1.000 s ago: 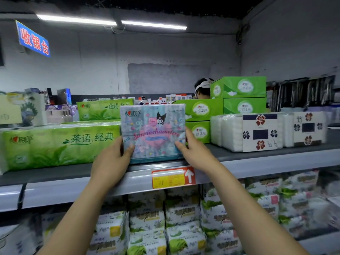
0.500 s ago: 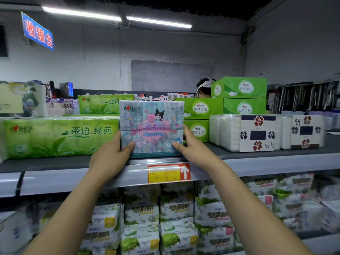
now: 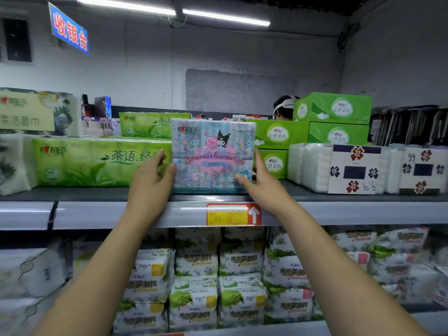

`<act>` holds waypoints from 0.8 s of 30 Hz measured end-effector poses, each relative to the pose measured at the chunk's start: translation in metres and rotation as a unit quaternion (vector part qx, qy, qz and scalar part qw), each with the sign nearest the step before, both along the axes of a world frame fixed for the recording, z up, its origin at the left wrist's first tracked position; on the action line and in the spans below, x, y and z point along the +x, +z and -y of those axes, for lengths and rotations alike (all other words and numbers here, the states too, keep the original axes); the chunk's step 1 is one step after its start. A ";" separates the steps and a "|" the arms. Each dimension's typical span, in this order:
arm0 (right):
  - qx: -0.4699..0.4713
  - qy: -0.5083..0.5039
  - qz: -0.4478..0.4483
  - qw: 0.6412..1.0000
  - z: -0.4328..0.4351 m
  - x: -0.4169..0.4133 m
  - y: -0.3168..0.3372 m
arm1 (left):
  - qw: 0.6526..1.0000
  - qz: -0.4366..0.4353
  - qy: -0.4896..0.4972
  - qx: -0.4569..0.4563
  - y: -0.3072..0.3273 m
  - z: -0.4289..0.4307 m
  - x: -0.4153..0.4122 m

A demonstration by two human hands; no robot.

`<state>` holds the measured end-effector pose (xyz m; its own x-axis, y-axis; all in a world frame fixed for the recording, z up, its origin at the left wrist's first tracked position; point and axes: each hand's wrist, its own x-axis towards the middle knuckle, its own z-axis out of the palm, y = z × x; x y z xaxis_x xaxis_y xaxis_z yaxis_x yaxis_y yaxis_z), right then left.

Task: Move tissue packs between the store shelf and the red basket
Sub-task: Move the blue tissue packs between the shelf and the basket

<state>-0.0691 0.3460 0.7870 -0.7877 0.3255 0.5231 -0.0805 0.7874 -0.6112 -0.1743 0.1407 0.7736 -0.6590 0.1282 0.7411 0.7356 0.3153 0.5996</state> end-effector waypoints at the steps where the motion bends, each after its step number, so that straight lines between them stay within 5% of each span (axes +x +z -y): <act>1: -0.001 -0.006 -0.004 1.000 0.000 0.002 -0.001 | 1.000 -0.022 0.005 0.022 -0.001 0.002 0.003; 7: -0.065 0.009 -0.050 0.997 0.001 0.010 0.001 | 0.995 -0.073 -0.015 0.065 -0.001 0.008 0.012; 12: 0.011 -0.031 -0.042 0.999 0.008 0.010 -0.001 | 0.993 -0.101 -0.059 0.009 -0.002 0.007 0.012; 20: 0.089 -0.077 -0.059 0.991 0.010 0.009 -0.007 | 0.993 -0.032 -0.093 0.067 -0.010 0.029 0.048; 24: 0.052 -0.044 -0.132 0.989 0.014 0.013 -0.011 | 0.994 -0.006 -0.084 0.072 -0.019 0.057 0.066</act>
<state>-0.0559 0.3323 0.7763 -0.5894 0.3206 0.7415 -0.1553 0.8558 -0.4935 -0.1081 0.0836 0.7542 -0.6277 0.1272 0.7680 0.7784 0.0998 0.6198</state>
